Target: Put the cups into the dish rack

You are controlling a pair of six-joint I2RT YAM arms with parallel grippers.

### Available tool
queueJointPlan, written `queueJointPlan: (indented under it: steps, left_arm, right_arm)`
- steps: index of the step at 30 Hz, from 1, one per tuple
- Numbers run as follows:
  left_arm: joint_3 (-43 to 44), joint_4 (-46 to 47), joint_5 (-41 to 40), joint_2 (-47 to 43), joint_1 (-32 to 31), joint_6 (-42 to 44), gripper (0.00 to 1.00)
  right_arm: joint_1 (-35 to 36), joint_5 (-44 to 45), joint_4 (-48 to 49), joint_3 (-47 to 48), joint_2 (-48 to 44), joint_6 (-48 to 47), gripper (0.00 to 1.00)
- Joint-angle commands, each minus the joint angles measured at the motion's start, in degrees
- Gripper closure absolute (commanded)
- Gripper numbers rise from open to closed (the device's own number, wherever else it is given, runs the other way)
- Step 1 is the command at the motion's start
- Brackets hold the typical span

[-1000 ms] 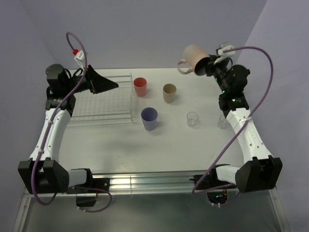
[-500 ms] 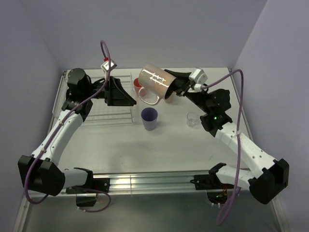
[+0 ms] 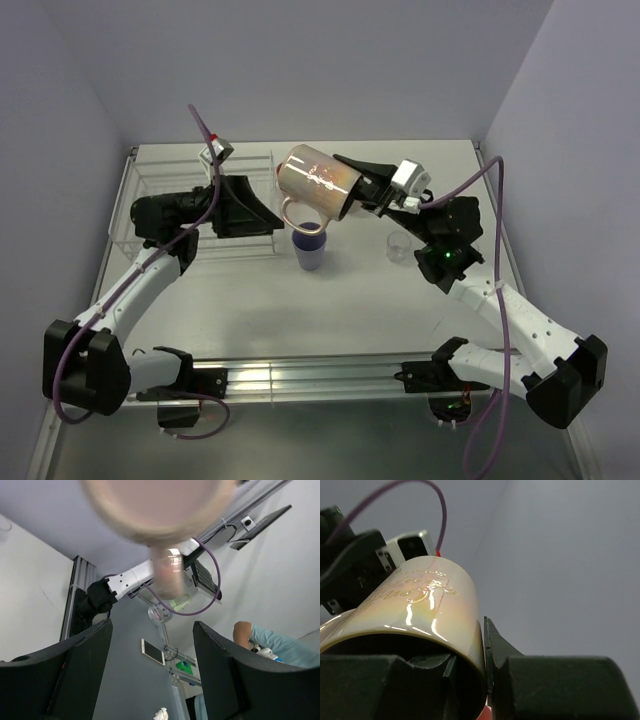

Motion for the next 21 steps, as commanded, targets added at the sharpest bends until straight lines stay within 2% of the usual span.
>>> queueJointPlan:
  steps: [1, 7, 11, 14, 17, 21]
  left_arm:
    - [0.08, 12.16, -2.01, -2.45, -0.71, -5.23, 0.26]
    - [2.18, 0.14, -0.87, -3.24, -1.77, 4.42, 0.28]
    - [4.20, -17.40, -1.48, -4.20, -2.03, 16.71, 0.30]
    - [5.08, -23.50, -2.10, -4.73, -2.03, 21.30, 0.31]
    - [5.35, -22.65, -2.54, -4.73, -2.03, 20.01, 0.31]
    - [4.56, -16.51, -2.98, -4.91, -2.03, 15.70, 0.31]
  right_arm:
    - [0.46, 1.15, 6.70, 0.48, -2.07, -1.89, 1.00]
    - [1.87, 0.09, 6.61, 0.30, -1.37, -2.68, 1.00]
    - [2.92, 0.26, 6.53, 0.74, -1.10, -2.51, 1.00]
    - [3.45, -0.08, 5.83, 1.00, -1.37, -2.25, 1.00]
    - [4.24, 0.09, 5.30, 0.74, -1.63, -2.51, 1.00]
    - [5.12, -0.26, 5.29, -0.05, -1.37, -4.44, 1.00]
